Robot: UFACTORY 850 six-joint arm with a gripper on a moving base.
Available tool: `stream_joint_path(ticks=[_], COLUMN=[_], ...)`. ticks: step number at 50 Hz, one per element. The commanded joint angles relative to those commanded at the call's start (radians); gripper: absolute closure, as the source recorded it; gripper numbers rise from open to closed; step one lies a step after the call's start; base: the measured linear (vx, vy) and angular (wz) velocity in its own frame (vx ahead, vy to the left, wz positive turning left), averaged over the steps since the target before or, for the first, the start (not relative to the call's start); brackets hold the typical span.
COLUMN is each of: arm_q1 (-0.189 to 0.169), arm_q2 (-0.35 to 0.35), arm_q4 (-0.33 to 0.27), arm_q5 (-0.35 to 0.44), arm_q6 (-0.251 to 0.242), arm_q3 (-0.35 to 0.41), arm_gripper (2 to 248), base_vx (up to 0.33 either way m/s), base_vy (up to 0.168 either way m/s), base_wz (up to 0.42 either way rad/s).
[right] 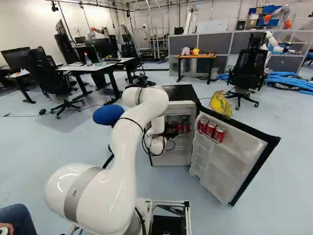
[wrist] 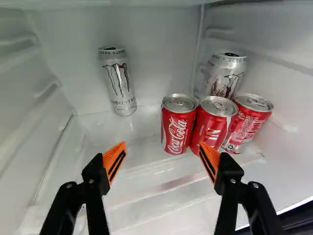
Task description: Grab a drink from the fridge
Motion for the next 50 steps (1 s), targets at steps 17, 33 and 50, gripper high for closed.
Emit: stream_joint_path(ticks=[17, 33, 50], arm_q1=[0.0, 0.0, 0.0], arm_q2=[0.0, 0.0, -0.002], arm_q4=[0.0, 0.0, 0.0], arm_q5=[0.0, 0.0, 0.0], arm_q6=[0.0, 0.0, 0.0], arm_q3=[0.0, 0.0, -0.003], arm_gripper=[67, 72, 72], base_vx=[0.0, 0.0, 0.0], base_vy=[0.0, 0.0, 0.0], base_wz=[0.0, 0.0, 0.0])
